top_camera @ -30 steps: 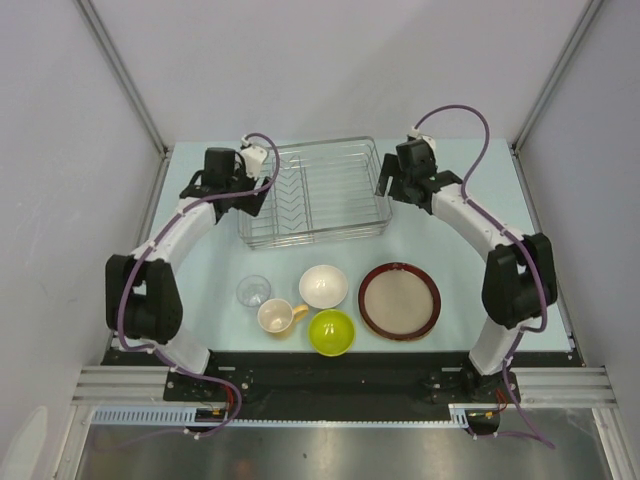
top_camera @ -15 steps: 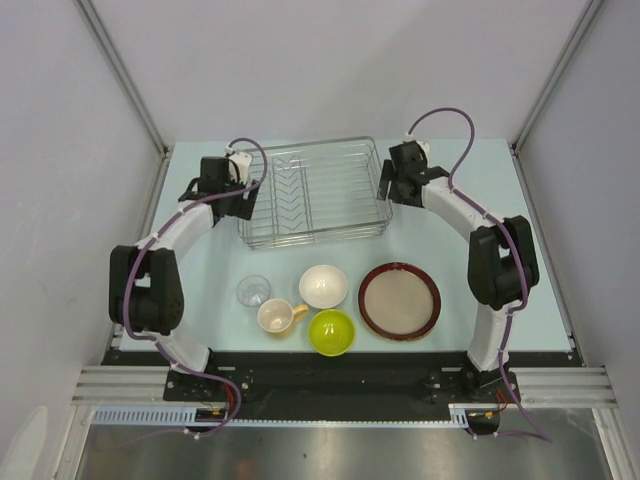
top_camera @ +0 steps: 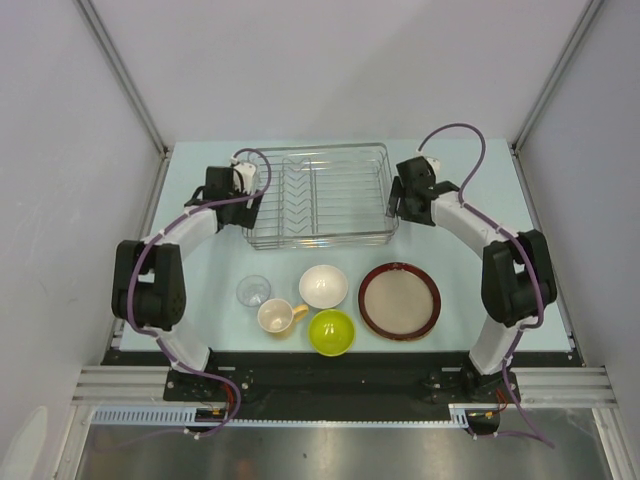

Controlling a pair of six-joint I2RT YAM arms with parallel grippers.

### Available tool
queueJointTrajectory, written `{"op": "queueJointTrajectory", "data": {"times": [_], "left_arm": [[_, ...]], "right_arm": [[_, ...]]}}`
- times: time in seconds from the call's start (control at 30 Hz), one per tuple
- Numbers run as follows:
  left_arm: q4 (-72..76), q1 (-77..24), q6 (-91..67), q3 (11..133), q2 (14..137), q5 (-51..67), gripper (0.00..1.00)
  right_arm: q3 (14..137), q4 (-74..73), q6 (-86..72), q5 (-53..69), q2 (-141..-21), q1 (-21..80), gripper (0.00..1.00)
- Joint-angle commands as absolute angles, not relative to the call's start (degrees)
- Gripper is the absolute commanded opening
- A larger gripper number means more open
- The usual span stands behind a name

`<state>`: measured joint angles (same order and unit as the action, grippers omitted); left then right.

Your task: Load the mixed dishes into the dish rack

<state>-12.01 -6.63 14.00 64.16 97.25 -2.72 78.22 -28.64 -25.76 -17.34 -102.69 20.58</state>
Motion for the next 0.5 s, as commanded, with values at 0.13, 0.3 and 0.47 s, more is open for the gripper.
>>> {"op": "queueJointTrajectory", "data": {"times": [0.13,0.3,0.47], "left_arm": [[-9.49,-6.68,14.5,66.27,98.26,-1.59,0.88],[-10.11,-7.64,13.54,65.31,96.69,-0.44,0.87],[-10.98,-9.05,13.1,63.99,93.52,1.06,0.87]], "right_arm": [[71.2,-30.94,-27.6,-23.29,-94.14,19.87,0.79],[71.1,-29.71,-26.55,-22.68,-92.64,18.55,0.82],[72.94,-28.65,-25.84,-19.69,-89.39,17.32,0.85]]}}
